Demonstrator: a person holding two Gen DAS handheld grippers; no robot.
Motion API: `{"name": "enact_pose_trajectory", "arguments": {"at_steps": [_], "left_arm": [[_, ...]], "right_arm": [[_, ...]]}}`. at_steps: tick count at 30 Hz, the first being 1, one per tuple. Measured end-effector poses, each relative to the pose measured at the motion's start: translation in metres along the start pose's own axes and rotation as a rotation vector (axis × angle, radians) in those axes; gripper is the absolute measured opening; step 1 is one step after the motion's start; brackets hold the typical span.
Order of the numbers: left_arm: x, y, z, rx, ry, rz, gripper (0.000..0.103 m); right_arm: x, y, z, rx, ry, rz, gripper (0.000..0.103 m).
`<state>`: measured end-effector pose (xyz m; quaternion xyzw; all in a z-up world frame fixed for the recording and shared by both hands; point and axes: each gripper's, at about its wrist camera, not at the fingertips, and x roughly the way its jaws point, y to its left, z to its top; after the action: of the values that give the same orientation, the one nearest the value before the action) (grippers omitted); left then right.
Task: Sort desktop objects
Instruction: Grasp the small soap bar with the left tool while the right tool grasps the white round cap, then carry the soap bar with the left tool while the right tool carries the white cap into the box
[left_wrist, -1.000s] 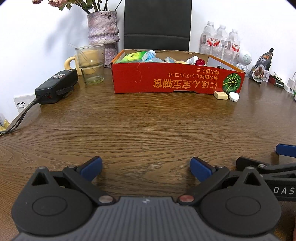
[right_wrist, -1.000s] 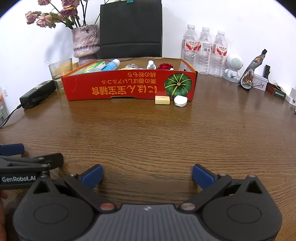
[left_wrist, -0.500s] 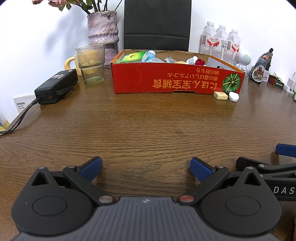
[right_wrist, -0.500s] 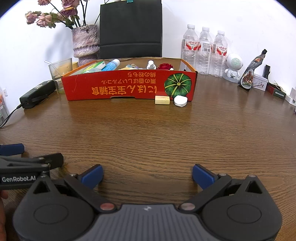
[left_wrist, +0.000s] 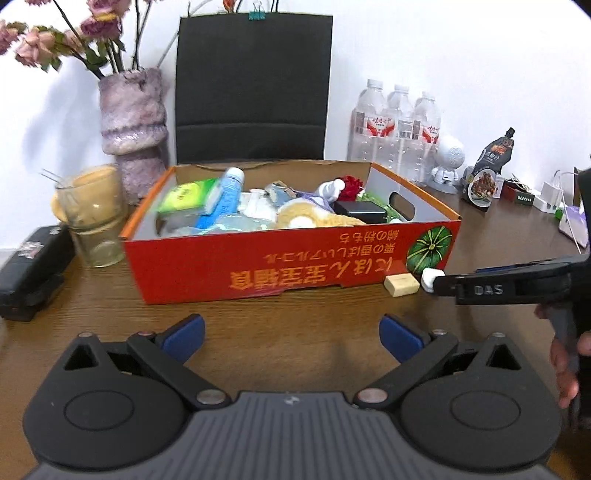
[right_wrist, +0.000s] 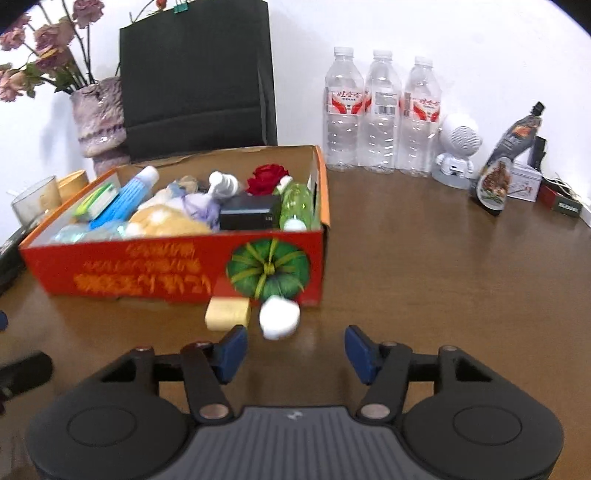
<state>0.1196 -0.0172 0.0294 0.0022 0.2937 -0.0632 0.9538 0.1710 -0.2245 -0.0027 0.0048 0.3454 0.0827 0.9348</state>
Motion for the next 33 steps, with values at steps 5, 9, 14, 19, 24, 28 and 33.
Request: {"name": "enact_pose_trajectory", "arguments": {"at_steps": [5, 9, 14, 19, 24, 28, 33], "left_arm": [[0.019, -0.013, -0.003, 0.030, -0.004, -0.031, 0.101], [0.034, -0.030, -0.002, 0.063, 0.003, -0.053, 0.101], [0.056, -0.066, 0.008, 0.105, -0.017, -0.080, 0.098], [0.080, -0.094, 0.017, 0.001, -0.015, -0.059, 0.093], [0.097, -0.112, 0.021, 0.020, 0.056, 0.041, 0.036], [0.087, -0.100, 0.015, 0.021, 0.077, 0.035, 0.035], [0.052, -0.069, 0.001, 0.028, 0.078, 0.003, 0.035]], "right_arm": [[0.017, 0.000, 0.004, -0.008, -0.009, 0.015, 0.044], [0.018, -0.006, -0.002, -0.064, -0.011, -0.010, 0.016], [0.012, -0.034, -0.005, -0.036, 0.004, -0.026, 0.014], [0.006, -0.059, -0.007, 0.013, 0.006, -0.014, 0.014], [0.006, -0.062, -0.008, 0.004, 0.009, -0.003, 0.014], [0.006, -0.053, -0.010, -0.041, 0.005, 0.047, 0.014], [0.003, -0.045, -0.011, -0.061, -0.010, 0.111, 0.034]]}}
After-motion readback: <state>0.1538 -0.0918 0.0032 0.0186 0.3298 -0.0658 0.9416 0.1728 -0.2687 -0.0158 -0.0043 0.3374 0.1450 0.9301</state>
